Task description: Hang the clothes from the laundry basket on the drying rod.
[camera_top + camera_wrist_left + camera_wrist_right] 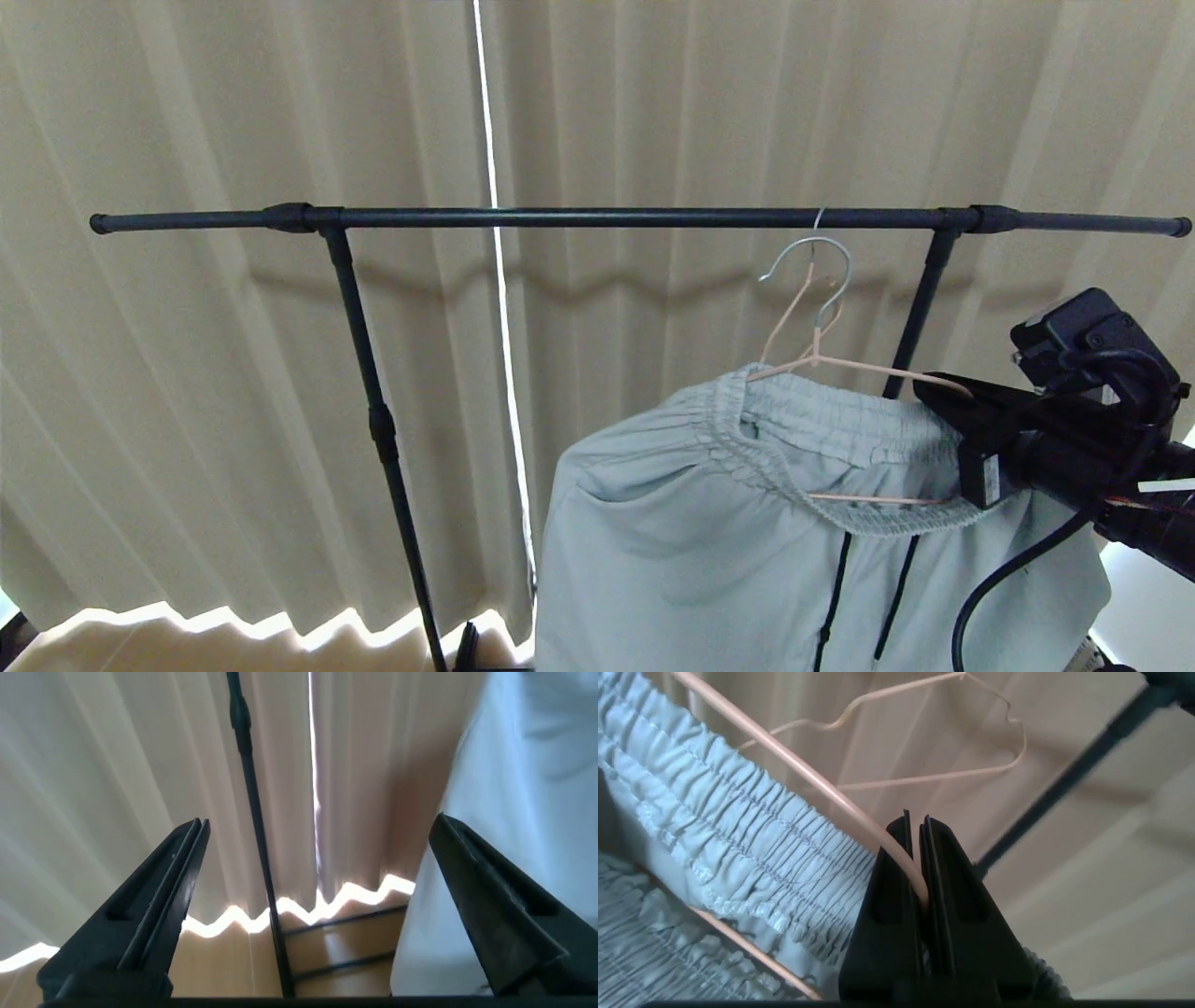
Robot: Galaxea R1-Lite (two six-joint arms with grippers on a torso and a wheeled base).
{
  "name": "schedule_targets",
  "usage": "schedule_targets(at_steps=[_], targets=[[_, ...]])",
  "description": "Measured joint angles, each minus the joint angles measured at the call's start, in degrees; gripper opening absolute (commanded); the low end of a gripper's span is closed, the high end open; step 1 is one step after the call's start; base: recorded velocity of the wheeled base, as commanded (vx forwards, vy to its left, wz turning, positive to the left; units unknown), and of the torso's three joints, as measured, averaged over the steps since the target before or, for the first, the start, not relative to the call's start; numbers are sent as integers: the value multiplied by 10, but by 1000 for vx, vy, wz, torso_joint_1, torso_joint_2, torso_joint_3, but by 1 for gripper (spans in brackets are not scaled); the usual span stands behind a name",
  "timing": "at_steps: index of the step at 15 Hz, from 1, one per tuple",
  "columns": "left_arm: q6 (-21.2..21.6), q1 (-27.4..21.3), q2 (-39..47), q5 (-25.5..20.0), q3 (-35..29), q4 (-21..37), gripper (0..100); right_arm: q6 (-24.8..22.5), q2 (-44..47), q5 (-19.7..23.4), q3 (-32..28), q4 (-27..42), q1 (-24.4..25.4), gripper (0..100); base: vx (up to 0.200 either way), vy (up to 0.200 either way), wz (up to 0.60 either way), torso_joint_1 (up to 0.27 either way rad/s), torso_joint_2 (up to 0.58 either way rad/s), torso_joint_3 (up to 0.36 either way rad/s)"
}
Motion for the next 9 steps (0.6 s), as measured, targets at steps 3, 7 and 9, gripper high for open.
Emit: schedule_targets(at_steps=[3, 7, 9], targets=[[1, 0, 0, 0, 0, 0, 100, 0, 1, 0, 0, 0, 0, 0, 0, 0, 0, 0, 0, 0], [2, 0, 0, 0, 0, 0, 100, 0, 0, 0, 4, 0, 0, 0, 0, 50, 0, 1, 2, 1], [0, 0, 0, 0, 0, 0, 100, 0, -1, 0, 6, 0, 0, 0, 0, 200, 0, -5, 2, 2]])
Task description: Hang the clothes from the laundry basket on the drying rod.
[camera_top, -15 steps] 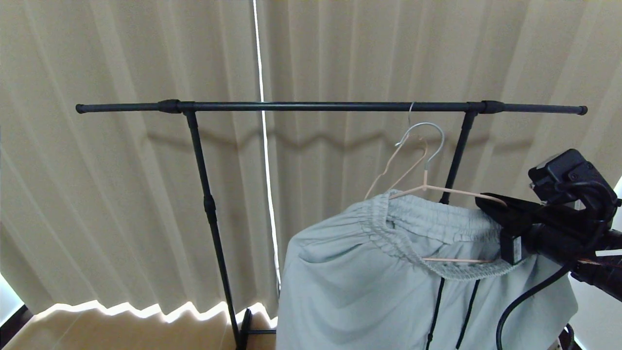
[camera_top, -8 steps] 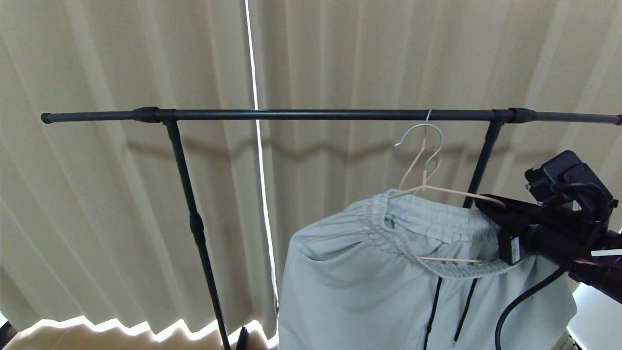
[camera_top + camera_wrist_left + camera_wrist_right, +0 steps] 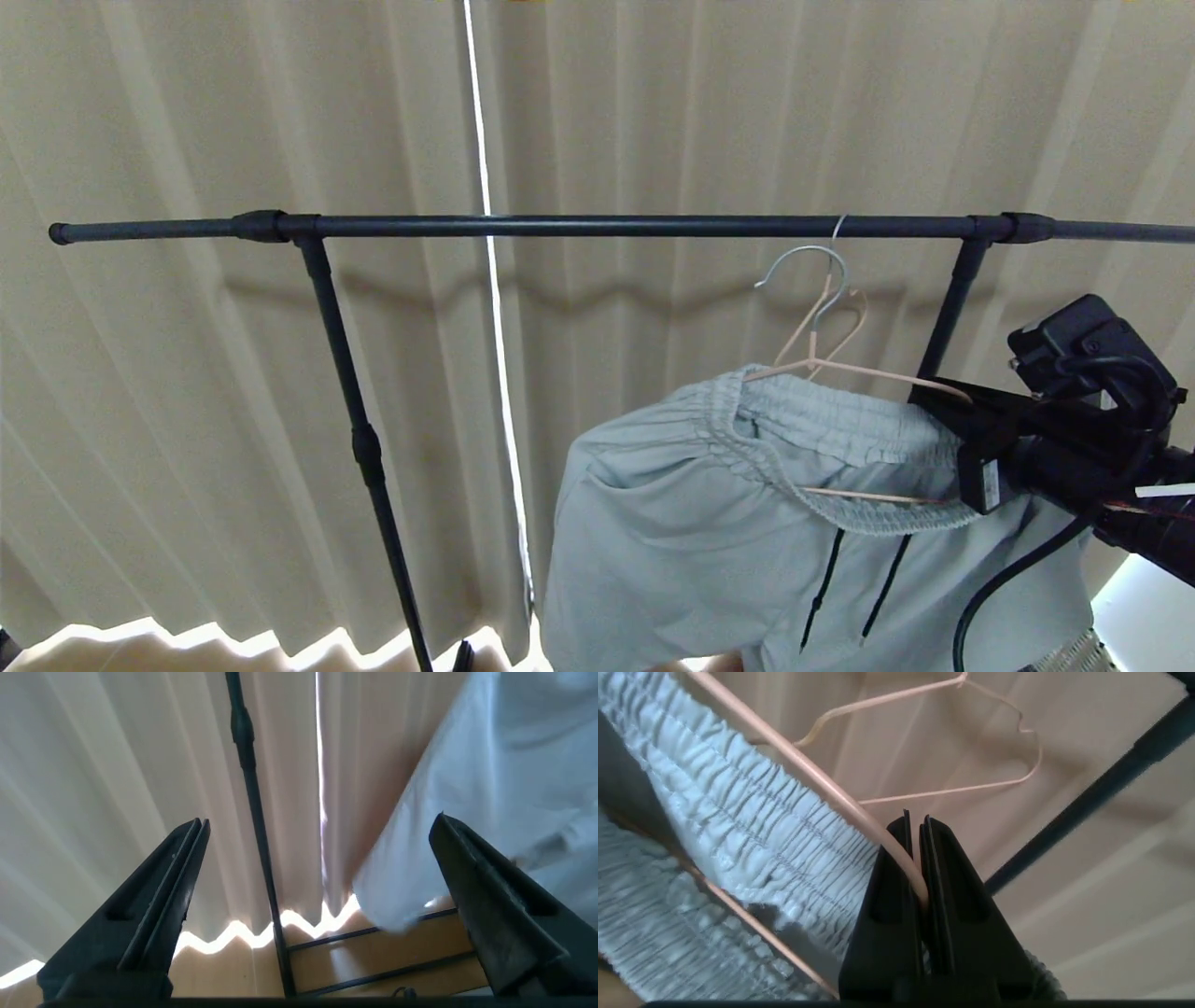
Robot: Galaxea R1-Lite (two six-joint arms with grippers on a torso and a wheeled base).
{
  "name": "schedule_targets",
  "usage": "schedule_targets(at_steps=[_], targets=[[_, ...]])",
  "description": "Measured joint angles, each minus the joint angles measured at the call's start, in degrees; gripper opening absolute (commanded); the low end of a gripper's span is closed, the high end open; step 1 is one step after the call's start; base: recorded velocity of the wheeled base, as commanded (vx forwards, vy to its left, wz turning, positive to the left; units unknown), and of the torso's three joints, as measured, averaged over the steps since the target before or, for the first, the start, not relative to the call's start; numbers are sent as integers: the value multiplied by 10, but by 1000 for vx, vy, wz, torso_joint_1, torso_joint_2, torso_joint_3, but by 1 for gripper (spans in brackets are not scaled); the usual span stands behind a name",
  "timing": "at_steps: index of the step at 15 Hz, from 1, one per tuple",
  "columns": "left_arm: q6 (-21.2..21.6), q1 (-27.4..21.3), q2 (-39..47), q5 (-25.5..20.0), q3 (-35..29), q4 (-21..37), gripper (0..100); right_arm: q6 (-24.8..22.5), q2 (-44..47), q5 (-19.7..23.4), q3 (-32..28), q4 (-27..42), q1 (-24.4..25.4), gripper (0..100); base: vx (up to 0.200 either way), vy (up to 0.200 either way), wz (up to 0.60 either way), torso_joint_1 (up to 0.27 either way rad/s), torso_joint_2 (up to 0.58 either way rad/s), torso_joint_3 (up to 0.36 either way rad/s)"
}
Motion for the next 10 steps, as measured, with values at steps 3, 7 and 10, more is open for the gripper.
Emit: schedule_targets(at_steps=[3, 7, 10], targets=[[0, 0, 0, 0, 0, 0, 100, 0, 0, 0, 0, 1, 0, 0, 0, 200, 0, 2, -1, 5], [0, 0, 0, 0, 0, 0, 100, 0, 1, 0, 0, 0, 0, 0, 0, 0, 0, 0, 0, 0], [2, 0, 0, 0, 0, 0, 100, 0, 2, -2, -4, -1, 0, 0, 0, 0, 0, 0, 0, 0]])
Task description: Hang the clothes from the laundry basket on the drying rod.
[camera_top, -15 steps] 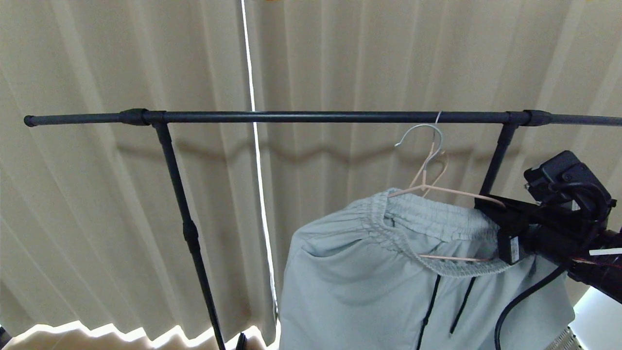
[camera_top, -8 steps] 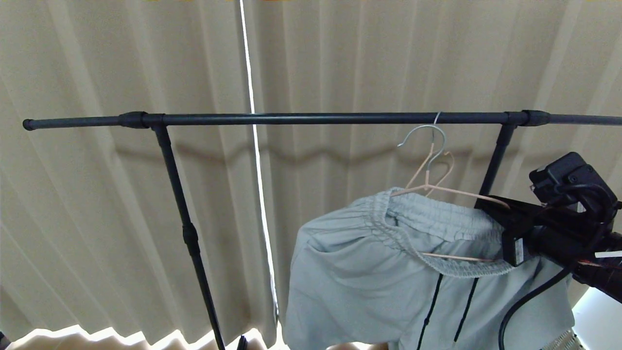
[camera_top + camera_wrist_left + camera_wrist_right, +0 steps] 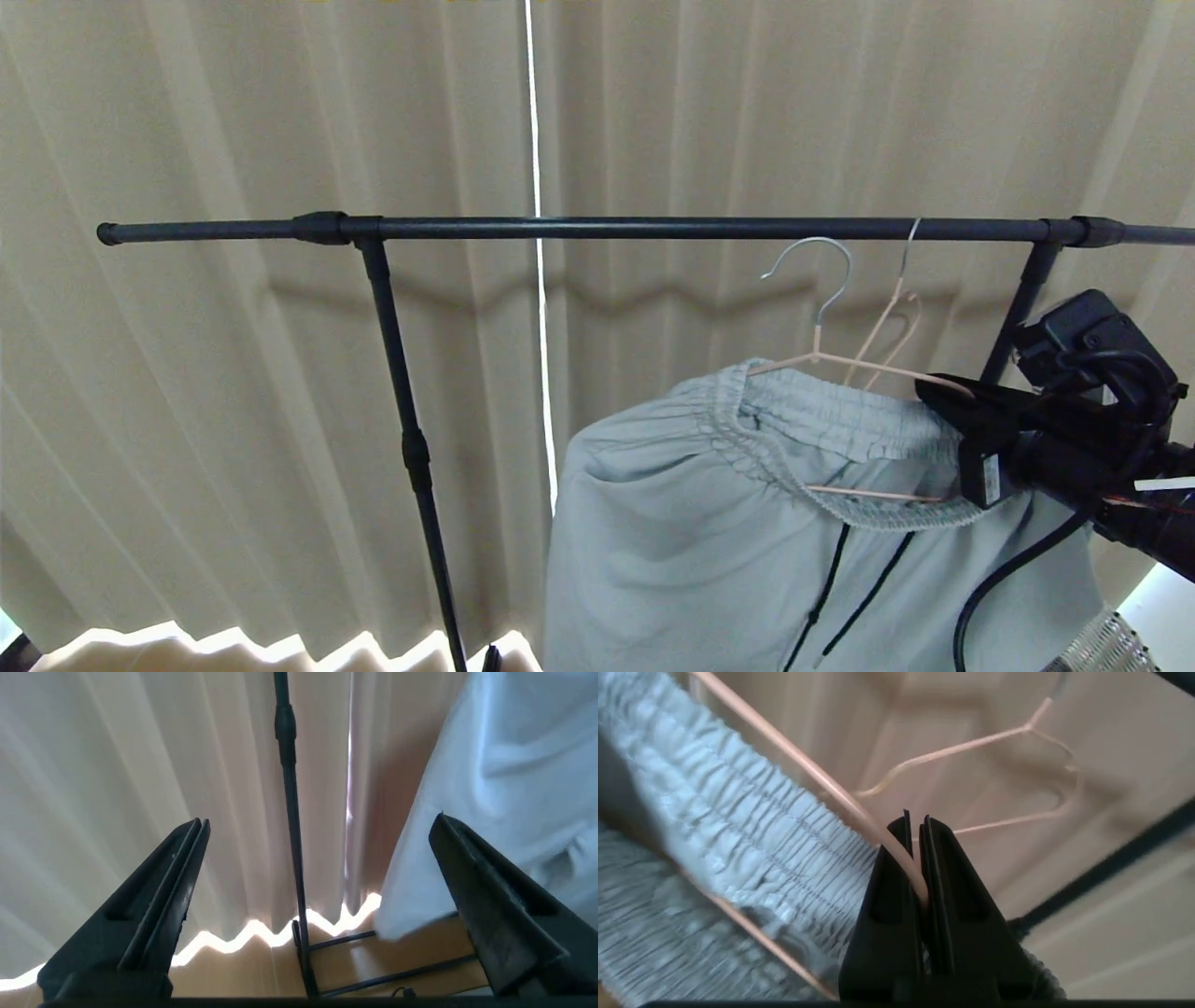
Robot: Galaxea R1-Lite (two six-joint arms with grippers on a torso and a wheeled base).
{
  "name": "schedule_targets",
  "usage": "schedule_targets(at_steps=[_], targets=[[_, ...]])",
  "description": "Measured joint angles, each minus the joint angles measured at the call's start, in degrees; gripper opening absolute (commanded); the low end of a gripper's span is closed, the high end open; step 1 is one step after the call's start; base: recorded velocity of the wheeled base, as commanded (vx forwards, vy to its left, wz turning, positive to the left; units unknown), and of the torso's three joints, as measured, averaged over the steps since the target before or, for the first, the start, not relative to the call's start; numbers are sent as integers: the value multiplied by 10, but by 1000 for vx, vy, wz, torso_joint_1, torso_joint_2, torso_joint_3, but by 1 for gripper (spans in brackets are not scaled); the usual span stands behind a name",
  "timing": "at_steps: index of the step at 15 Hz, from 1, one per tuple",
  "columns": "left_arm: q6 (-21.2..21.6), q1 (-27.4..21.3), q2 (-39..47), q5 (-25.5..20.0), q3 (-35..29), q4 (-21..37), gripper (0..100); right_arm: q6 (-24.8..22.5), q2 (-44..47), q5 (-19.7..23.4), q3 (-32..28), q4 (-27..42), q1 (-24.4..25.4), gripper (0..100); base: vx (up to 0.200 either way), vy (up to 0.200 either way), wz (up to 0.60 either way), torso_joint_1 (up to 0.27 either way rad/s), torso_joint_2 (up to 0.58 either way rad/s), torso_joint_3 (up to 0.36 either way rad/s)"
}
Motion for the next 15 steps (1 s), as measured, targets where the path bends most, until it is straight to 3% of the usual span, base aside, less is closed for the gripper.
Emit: schedule_targets(at_steps=[7, 10, 15], targets=[[-1, 0, 0, 0, 0, 0, 100, 0, 18, -36, -23, 1, -9, 0, 171, 0, 0, 3, 3, 6], [-1, 0, 0, 0, 0, 0, 100, 0, 23, -44, -35, 1, -18, 0, 0, 0, 0, 0, 0, 0], [0, 0, 0, -1, 0, 0, 100, -1, 33, -105, -87, 44, -20, 0, 0, 0, 0, 0, 0, 0]])
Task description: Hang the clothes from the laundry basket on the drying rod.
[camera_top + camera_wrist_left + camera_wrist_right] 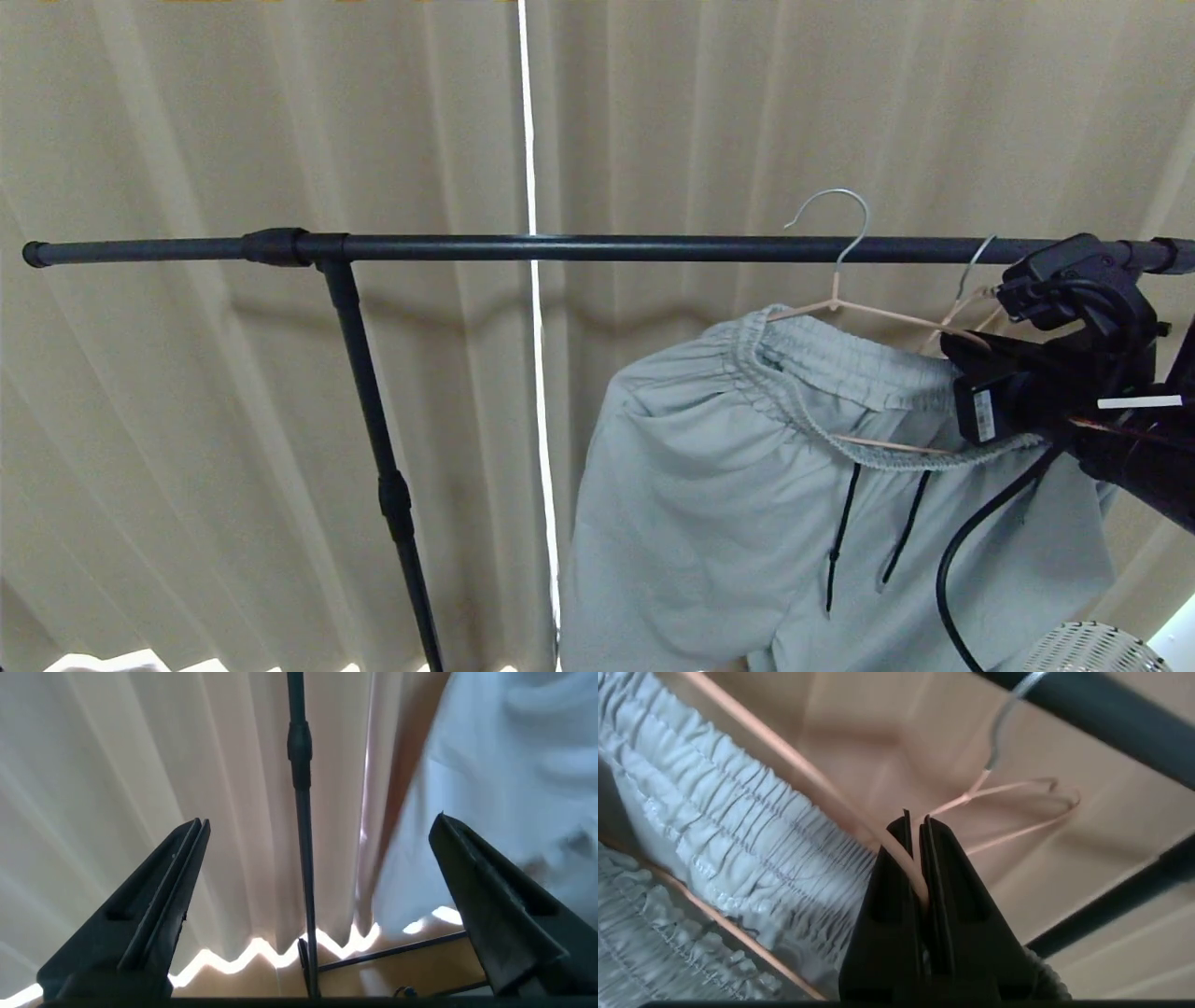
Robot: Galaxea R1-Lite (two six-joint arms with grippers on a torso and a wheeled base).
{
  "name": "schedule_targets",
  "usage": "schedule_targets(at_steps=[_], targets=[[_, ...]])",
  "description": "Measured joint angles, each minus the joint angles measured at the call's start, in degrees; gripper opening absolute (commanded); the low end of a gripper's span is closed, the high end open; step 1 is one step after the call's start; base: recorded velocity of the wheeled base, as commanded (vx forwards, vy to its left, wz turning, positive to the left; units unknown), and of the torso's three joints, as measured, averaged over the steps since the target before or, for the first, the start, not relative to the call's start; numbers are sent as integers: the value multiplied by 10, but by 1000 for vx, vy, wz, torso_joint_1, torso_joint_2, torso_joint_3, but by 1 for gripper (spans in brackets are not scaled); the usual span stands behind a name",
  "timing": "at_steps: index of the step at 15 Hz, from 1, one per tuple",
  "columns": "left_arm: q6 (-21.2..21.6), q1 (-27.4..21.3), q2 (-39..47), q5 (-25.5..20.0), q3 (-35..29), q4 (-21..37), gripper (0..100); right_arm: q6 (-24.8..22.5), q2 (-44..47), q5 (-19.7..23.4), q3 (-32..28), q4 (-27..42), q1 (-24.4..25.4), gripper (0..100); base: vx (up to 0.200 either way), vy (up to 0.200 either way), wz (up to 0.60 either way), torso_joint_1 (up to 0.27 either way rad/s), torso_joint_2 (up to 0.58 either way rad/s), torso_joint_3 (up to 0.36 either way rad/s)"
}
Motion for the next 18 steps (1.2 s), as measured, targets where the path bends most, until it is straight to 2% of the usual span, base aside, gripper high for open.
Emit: schedule_targets(at_steps=[3, 6, 9, 13, 17, 18], targets=[[0, 0, 0, 0, 0, 0, 100, -2, 12, -24, -34, 44, 10, 0, 0, 0, 0, 0, 0, 0], [0, 0, 0, 0, 0, 0, 100, -3, 33, -82, -77, 96, 50, 0, 0, 0, 0, 0, 0, 0], [0, 0, 0, 0, 0, 0, 100, -3, 55, -115, -110, 133, 87, 0, 0, 0, 0, 0, 0, 0], [0, 0, 0, 0, 0, 0, 100, -3, 84, -119, -126, 136, 124, 0, 0, 0, 0, 0, 0, 0], [0, 0, 0, 0, 0, 0, 100, -3, 106, -119, -138, 137, 134, 0, 0, 0, 0, 0, 0, 0], [0, 0, 0, 0, 0, 0, 100, -3, 109, -119, -138, 141, 134, 100, 0, 0, 0, 0, 0, 0]])
